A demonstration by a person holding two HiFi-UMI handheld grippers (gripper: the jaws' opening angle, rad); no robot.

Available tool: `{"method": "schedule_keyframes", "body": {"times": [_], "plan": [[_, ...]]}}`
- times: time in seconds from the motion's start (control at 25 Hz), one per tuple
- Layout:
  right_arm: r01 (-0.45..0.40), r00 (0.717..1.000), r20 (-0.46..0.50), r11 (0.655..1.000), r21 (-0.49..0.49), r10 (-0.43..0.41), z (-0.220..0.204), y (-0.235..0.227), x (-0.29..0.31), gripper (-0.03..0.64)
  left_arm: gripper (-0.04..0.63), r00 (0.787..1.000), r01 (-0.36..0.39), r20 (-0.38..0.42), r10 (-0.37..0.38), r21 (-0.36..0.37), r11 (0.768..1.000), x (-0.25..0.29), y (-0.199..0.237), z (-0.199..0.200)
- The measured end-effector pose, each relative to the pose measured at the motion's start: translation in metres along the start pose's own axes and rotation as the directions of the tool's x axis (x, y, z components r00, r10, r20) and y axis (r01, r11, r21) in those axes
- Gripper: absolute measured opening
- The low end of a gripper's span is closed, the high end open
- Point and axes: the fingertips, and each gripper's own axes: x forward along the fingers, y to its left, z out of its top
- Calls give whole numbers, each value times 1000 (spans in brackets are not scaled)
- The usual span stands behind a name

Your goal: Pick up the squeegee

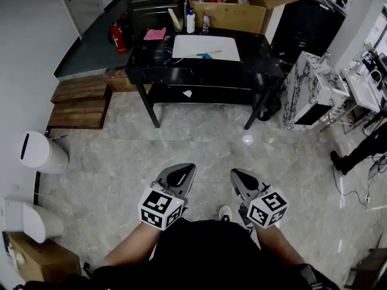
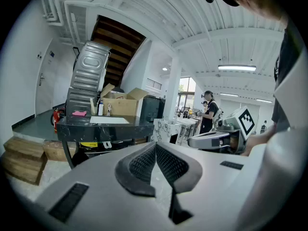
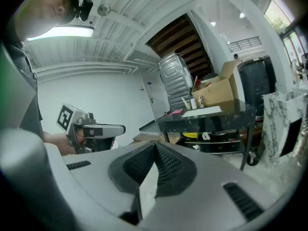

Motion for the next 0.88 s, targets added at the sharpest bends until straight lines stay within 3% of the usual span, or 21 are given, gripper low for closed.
{"method": "schedule_keyframes", "body": {"times": [0.24,0.88], "plan": [[-27,999,24,999,42,26,-1,-4,-1,8,17,1000,4,1,-4,3,1000,2,-4,1],[-47,998,33,999,27,46,13,9,12,8,17,1000,0,15,0,20,1000,-8,10,15]]}}
